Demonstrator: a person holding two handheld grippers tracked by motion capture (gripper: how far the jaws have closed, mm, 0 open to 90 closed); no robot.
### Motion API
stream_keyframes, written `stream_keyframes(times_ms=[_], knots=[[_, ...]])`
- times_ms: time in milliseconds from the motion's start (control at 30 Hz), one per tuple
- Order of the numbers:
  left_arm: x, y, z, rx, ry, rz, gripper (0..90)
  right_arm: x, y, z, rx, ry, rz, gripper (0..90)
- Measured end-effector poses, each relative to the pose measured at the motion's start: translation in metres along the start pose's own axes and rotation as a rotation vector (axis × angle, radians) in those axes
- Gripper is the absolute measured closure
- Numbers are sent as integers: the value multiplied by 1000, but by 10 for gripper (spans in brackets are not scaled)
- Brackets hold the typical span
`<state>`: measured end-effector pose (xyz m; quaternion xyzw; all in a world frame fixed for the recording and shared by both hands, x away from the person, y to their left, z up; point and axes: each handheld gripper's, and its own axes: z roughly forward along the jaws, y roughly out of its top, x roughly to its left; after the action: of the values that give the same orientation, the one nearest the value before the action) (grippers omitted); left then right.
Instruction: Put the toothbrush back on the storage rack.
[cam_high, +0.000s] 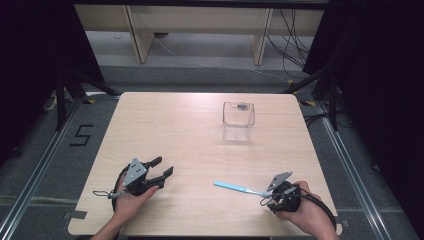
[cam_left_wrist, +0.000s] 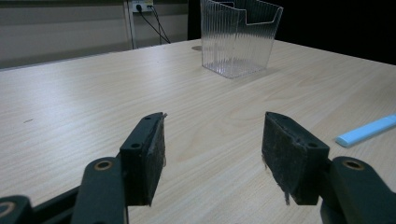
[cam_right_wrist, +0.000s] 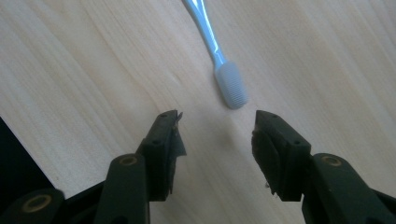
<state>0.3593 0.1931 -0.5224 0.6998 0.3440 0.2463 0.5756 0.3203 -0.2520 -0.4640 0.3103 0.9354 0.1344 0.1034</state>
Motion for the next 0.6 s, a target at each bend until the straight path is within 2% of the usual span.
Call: stream_keyframes(times_ms=[233,400,467,500,600], knots=[[0,0,0,2,0,-3,389,-6,11,-4,7,1,-56,459],[0,0,0,2,-1,-4,389,-12,25,-3,25,7,-117,456],[0,0,0,2,-1,-2,389,-13,28,-2,28,10,-125,460],[0,0,0,1,-2,-1,388,-14,37,-1,44,17,-148,468],[0,0,0,2,-1,-4,388,-16,47,1,63,27,-178,477]])
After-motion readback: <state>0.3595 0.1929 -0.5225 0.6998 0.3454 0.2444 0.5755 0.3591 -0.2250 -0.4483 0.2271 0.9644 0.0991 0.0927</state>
